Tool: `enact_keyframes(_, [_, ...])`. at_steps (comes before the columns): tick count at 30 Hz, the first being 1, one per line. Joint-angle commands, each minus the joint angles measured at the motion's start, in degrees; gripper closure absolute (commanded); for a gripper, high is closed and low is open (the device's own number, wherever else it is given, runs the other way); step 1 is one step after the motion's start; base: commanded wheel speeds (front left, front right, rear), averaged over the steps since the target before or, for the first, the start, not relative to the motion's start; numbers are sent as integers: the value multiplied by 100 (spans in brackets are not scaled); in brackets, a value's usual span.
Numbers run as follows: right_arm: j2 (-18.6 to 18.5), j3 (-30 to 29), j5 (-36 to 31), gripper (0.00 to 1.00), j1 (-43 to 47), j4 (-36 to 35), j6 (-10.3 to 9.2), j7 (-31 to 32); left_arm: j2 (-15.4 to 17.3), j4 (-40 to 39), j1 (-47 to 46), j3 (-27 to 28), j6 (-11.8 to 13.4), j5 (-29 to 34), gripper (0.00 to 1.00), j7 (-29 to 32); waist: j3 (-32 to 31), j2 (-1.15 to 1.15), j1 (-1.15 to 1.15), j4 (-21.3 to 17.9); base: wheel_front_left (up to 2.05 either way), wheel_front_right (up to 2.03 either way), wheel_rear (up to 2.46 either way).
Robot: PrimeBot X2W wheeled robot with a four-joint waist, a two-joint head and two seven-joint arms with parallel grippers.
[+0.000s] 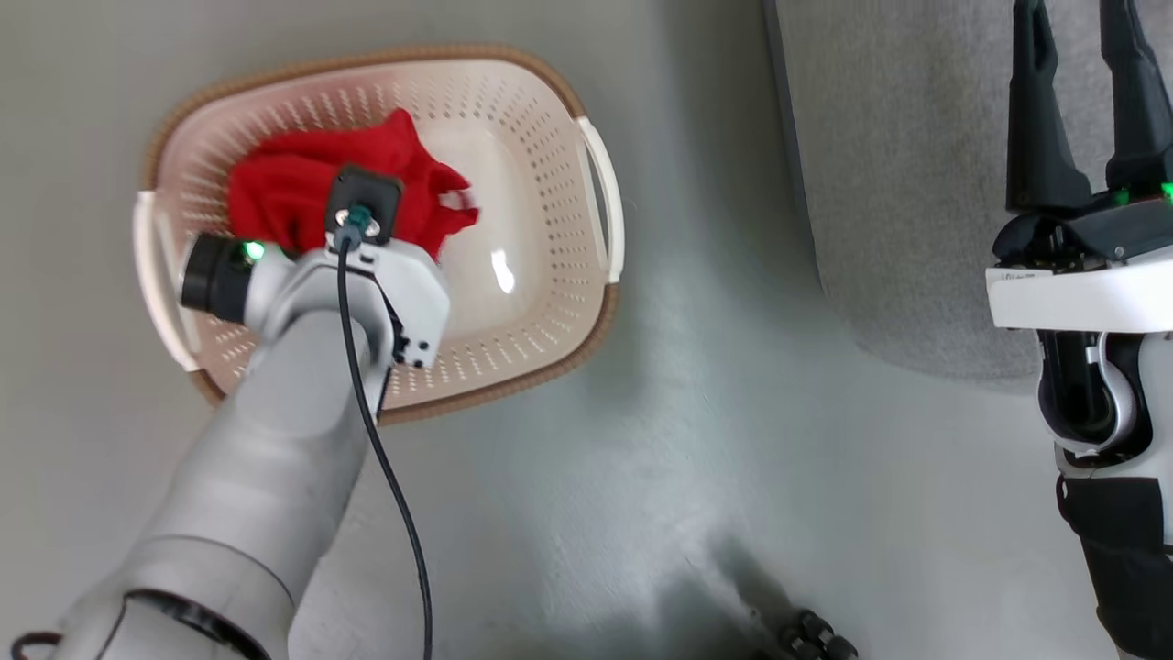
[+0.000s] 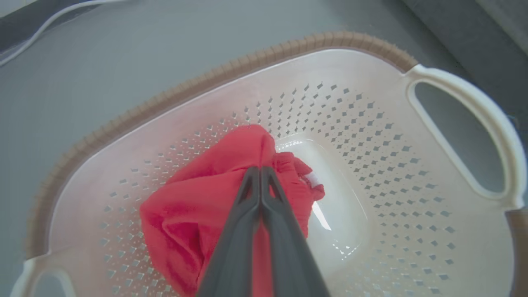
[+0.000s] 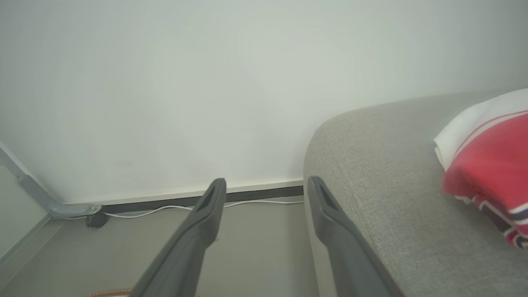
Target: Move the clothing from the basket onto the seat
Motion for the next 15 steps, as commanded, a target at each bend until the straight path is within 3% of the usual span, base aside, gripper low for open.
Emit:
enact_keyframes(1, [-98, 25, -89, 0, 278, -61, 18, -34, 42, -176, 210, 57, -54, -127, 100, -99, -389, 0, 0, 236, 0, 0, 0])
enact_keyframes(15, [-299, -45, -428, 0, 960, 547, 18, -34, 41, -1696, 1347, -320, 156, -1212, 100, -366, -2063, 0, 0, 864, 0, 0, 0])
